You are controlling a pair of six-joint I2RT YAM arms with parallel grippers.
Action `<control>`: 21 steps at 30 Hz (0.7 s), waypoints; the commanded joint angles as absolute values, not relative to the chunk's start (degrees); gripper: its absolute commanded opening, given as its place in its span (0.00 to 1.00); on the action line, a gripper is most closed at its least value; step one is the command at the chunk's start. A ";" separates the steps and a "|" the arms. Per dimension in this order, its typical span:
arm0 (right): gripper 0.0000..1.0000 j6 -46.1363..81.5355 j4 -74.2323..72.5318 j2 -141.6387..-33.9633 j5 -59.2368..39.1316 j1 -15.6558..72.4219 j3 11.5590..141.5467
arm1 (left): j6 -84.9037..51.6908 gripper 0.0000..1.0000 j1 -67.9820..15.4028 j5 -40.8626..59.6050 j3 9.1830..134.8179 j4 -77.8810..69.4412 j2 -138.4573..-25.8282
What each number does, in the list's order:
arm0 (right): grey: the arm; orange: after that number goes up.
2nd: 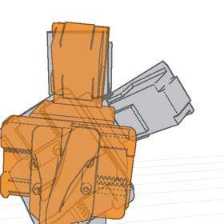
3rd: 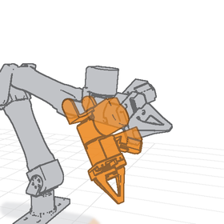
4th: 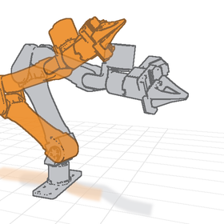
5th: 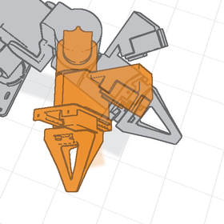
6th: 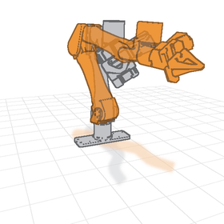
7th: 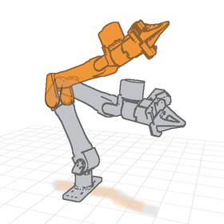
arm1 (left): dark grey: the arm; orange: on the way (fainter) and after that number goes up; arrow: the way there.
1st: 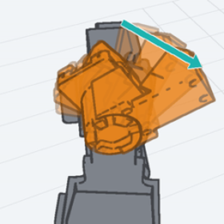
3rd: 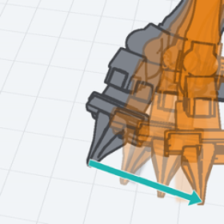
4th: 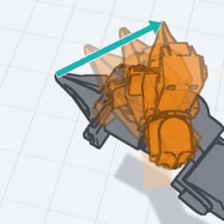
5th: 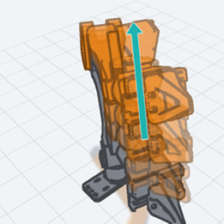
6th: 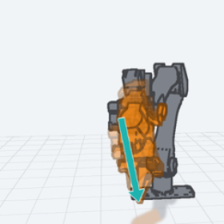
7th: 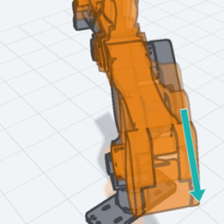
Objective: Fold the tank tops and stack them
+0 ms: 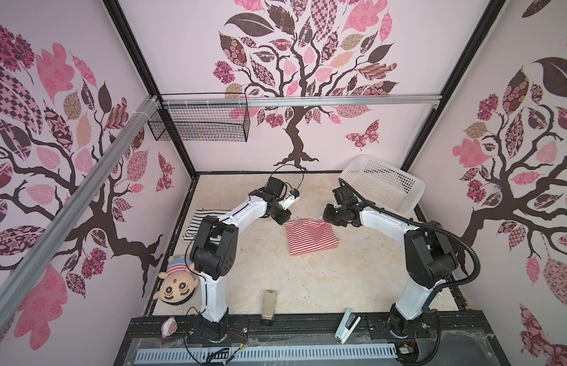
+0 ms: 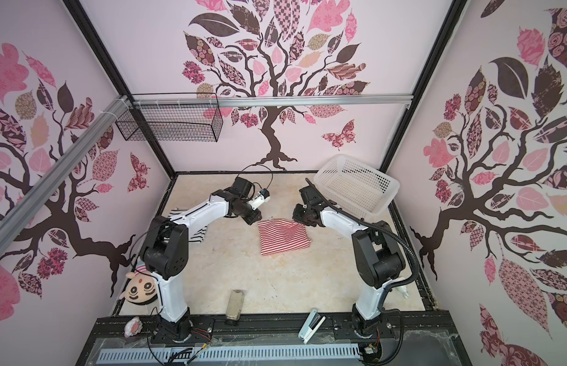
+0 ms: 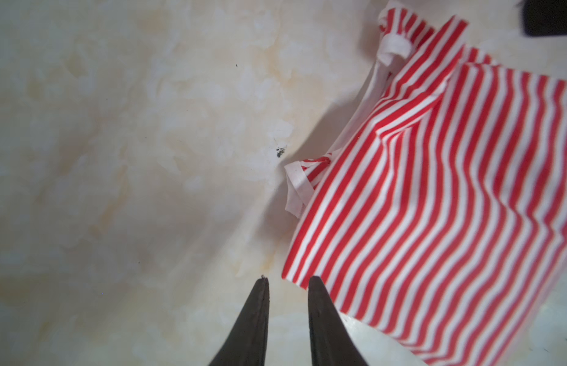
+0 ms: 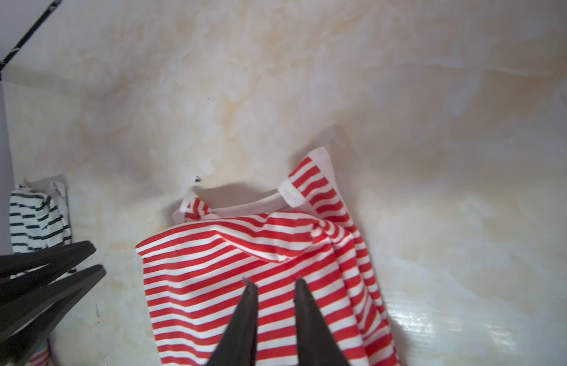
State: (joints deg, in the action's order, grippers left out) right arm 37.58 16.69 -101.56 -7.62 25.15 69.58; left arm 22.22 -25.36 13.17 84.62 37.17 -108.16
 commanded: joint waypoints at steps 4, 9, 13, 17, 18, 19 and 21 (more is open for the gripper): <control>0.03 35.98 17.97 -106.20 -12.01 27.44 70.94 | 21.72 0.26 -32.52 16.03 79.94 39.48 -103.57; 0.02 35.53 18.56 -109.57 -12.70 28.92 72.76 | 20.78 0.25 -35.33 16.00 77.55 39.16 -106.30; 0.01 35.51 20.52 -112.21 -10.38 28.55 74.97 | 20.13 0.24 -35.49 16.13 76.29 39.25 -108.08; 0.00 36.65 20.10 -114.75 -10.18 25.85 76.52 | 19.58 0.23 -35.46 15.05 74.95 38.16 -109.19; 0.00 36.83 20.11 -115.31 -10.11 25.01 77.00 | 19.60 0.23 -35.44 14.66 74.80 38.15 -109.48; 0.00 36.91 20.28 -115.72 -10.11 24.39 77.54 | 19.53 0.23 -35.46 14.33 74.75 38.14 -109.76; 0.00 36.92 20.86 -116.73 -9.99 23.24 79.07 | 19.51 0.23 -35.47 13.76 74.38 38.10 -110.16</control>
State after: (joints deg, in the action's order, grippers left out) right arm 36.25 19.03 -114.34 -11.44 25.06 76.31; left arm 20.10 -35.46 14.81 75.79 38.54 -109.16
